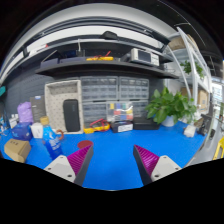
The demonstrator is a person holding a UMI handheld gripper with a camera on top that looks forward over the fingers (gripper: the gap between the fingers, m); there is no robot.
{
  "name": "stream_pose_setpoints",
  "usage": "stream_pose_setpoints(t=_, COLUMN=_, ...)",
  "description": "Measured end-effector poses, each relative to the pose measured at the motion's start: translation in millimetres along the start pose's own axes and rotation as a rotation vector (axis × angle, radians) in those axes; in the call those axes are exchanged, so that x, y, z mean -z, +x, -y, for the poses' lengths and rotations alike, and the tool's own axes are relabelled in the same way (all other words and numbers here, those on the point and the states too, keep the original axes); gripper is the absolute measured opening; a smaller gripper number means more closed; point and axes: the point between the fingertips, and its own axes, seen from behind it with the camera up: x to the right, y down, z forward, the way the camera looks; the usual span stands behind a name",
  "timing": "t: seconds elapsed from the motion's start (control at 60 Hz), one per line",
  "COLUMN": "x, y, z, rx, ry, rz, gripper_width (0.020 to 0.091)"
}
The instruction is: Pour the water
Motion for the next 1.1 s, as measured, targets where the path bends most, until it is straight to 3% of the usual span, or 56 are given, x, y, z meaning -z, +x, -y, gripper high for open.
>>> stream_pose_setpoints(t=0.117, x=8, y=-55, z=-34, rx=-0.033, ry=-0.003, rz=0.16, gripper_width=0.0825)
stream_pose_setpoints(t=0.283, x=12, y=-122, z=-65, rx=0.01, ry=0.019, rz=0.255, gripper_width=0.0824)
stream_pose_setpoints(t=0.483, x=-18, y=-183, z=-57, rx=0.054, ry=0.079, rz=0.293, gripper_width=0.0851)
stream_pose_setpoints(t=0.667, x=-56, y=-210, z=-45, rx=0.095, ry=0.095, rz=0.29, gripper_width=0.0832)
stream_pose_setpoints(t=0.733, x=-64, y=-214, z=-44, rx=0.094, ry=0.092, rz=0.284, gripper_width=0.0766)
stream_pose_setpoints(t=0.833, x=-71, y=-218, z=-38, rx=0.086, ry=0.112, rz=0.284, gripper_width=0.0609)
stream_pose_setpoints(t=0.867, x=-72, y=-216, z=-36, rx=0.086, ry=0.124, rz=0.274, gripper_width=0.0522)
stream_pose_setpoints(t=1.1, x=-72, y=-223, z=-32, rx=0.129, ry=0.172, rz=0.272, gripper_width=0.0368)
